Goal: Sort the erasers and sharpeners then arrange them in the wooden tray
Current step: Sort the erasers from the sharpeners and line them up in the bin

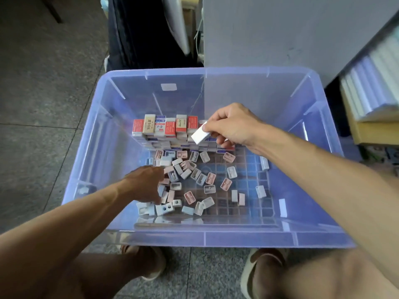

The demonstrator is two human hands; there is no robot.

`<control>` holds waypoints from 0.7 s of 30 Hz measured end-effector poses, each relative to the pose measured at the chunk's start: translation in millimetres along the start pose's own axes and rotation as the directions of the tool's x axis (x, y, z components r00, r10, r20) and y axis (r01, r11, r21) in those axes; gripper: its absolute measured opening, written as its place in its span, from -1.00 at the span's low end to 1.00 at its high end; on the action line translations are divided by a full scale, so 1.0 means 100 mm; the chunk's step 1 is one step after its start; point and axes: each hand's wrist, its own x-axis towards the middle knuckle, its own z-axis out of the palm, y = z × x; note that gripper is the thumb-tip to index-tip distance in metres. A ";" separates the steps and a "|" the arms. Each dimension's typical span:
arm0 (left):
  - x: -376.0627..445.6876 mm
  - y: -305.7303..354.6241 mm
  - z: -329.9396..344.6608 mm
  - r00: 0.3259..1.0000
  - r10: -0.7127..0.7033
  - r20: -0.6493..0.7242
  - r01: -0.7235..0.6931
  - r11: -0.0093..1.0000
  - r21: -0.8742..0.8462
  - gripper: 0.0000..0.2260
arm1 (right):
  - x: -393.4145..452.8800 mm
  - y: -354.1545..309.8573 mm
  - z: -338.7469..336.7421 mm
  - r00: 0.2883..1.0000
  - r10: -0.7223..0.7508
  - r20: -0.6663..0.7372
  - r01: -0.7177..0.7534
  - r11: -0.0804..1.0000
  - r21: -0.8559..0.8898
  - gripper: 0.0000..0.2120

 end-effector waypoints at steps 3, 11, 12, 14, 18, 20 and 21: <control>0.05 -0.02 0.03 0.999 0.030 0.034 -0.030 0.999 0.009 -0.32 | -0.01 0.00 -0.01 1.000 -0.025 0.019 0.025 1.000 -0.003 -0.91; 0.11 0.07 0.07 0.967 0.256 0.010 -0.234 0.899 -0.370 -0.60 | 0.03 0.00 -0.23 0.997 -0.061 -0.045 0.063 0.998 0.028 -0.87; 0.15 0.03 0.06 0.973 0.204 -0.108 -0.230 0.895 -0.383 -0.64 | 0.04 0.00 -0.25 0.997 -0.061 -0.050 0.063 0.997 0.033 -0.86; 0.22 -0.06 0.03 0.934 0.077 -0.349 -0.175 0.951 -0.256 -0.62 | 0.06 0.01 -0.28 0.996 -0.065 -0.062 0.067 0.997 0.036 -0.85; 0.35 -0.10 0.10 0.968 0.077 -0.237 -0.090 0.995 -0.044 -0.29 | 0.07 0.00 -0.31 0.994 -0.075 -0.073 0.078 0.996 0.039 -0.86; 0.39 -0.06 0.13 0.973 0.145 -0.177 -0.152 0.988 -0.023 -0.22 | 0.08 -0.01 -0.31 0.994 -0.078 -0.074 0.082 0.996 0.045 -0.86; 0.40 -0.05 0.13 0.962 0.190 -0.194 -0.196 0.981 -0.012 -0.24 | 0.08 -0.01 -0.31 0.994 -0.081 -0.078 0.085 0.995 0.046 -0.86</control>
